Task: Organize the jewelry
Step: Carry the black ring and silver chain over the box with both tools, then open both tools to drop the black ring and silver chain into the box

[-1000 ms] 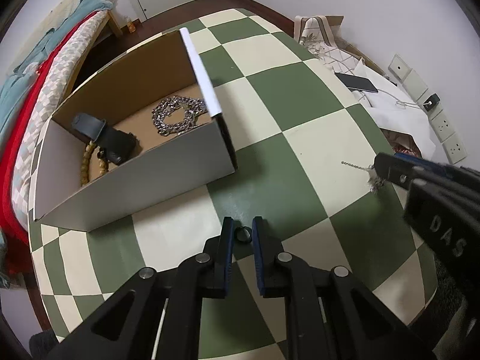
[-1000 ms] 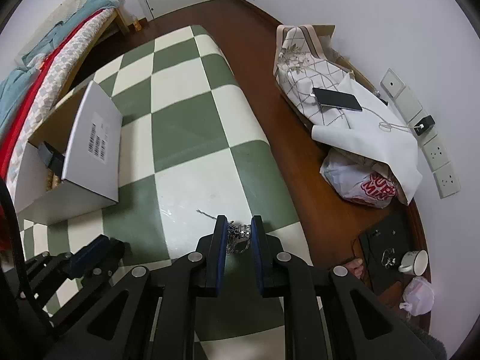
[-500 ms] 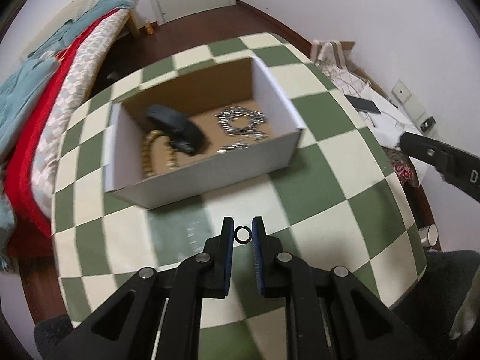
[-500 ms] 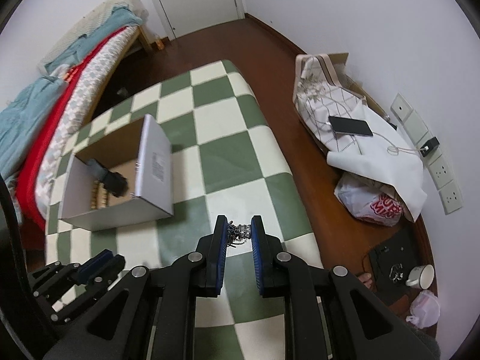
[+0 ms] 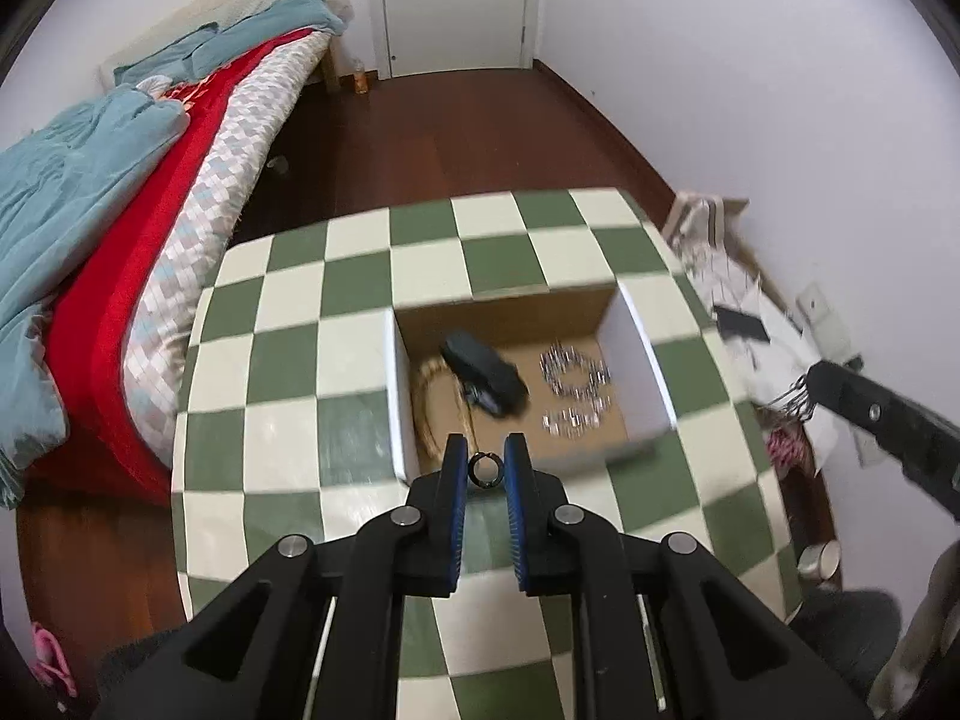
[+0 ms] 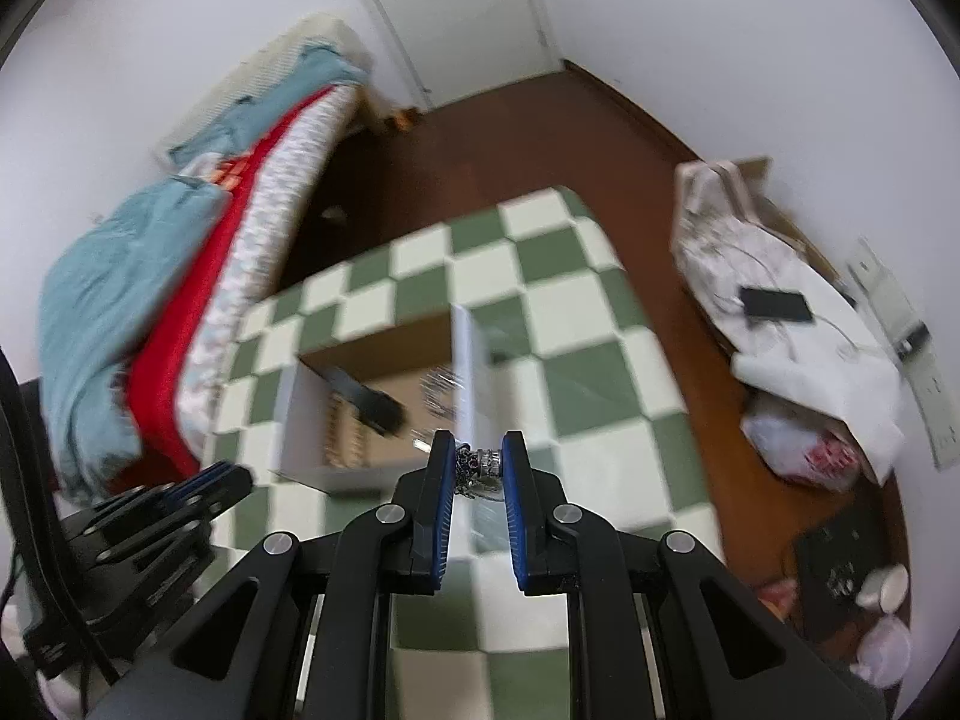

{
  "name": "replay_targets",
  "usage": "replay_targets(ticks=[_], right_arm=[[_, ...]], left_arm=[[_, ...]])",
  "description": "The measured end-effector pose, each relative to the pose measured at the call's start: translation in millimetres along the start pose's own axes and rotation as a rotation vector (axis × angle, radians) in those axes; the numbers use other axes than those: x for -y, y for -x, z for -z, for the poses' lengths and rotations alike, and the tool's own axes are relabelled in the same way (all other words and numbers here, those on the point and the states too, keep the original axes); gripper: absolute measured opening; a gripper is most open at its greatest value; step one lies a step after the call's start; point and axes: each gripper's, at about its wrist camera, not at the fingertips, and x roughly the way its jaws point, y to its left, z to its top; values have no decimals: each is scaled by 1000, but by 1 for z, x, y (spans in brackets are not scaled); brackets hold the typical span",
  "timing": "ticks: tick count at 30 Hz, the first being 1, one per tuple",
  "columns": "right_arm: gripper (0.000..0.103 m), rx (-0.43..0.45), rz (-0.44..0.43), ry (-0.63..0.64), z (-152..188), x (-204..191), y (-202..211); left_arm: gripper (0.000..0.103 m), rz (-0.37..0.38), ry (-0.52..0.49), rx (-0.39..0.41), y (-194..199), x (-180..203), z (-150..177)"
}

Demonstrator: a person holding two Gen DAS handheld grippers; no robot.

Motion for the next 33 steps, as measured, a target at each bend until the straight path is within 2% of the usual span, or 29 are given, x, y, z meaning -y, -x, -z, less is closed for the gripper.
replay_targets(ticks=[7, 14, 22, 23, 24, 25, 26, 27, 28, 30, 31, 32, 33], right_arm=[[17, -36, -106, 38, -44, -41, -27], [17, -193, -174, -3, -73, -48, -96], [17, -384, -199, -84, -80, -40, -169], [17, -402, -205, -104, -81, -37, -174], [20, -411, -209, -117, -81, -35, -178], [34, -405, -200, -122, -82, -33, -179], [44, -391, -183, -117, -83, -31, -177], [60, -382, -167, -105, -83, -32, -173], [69, -373, -142, -88, -83, -32, -171], [70, -349, -56, -51, -81, -29, -163], [74, -340, -15, -29, -79, -29, -159], [79, -331, 29, -3, -76, -28, -155], [91, -327, 94, 29, -72, -27, -153]], left_arm=[[10, 2, 52, -36, -27, -29, -38], [10, -5, 77, -117, -68, -43, -52], [15, 4, 123, -178, -90, -50, -57], [26, -3, 127, -177, -91, -50, -58], [46, -3, 132, -171, -89, -51, -58], [59, -6, 137, -160, -87, -52, -58], [81, -16, 135, -145, -83, -53, -58], [89, -25, 136, -134, -81, -54, -58], [89, -33, 142, -127, -79, -56, -58], [91, -59, 151, -122, -75, -60, -58], [94, -80, 152, -119, -74, -62, -57], [100, -118, 147, -110, -71, -64, -56], [103, -147, 142, -100, -70, -65, -54]])
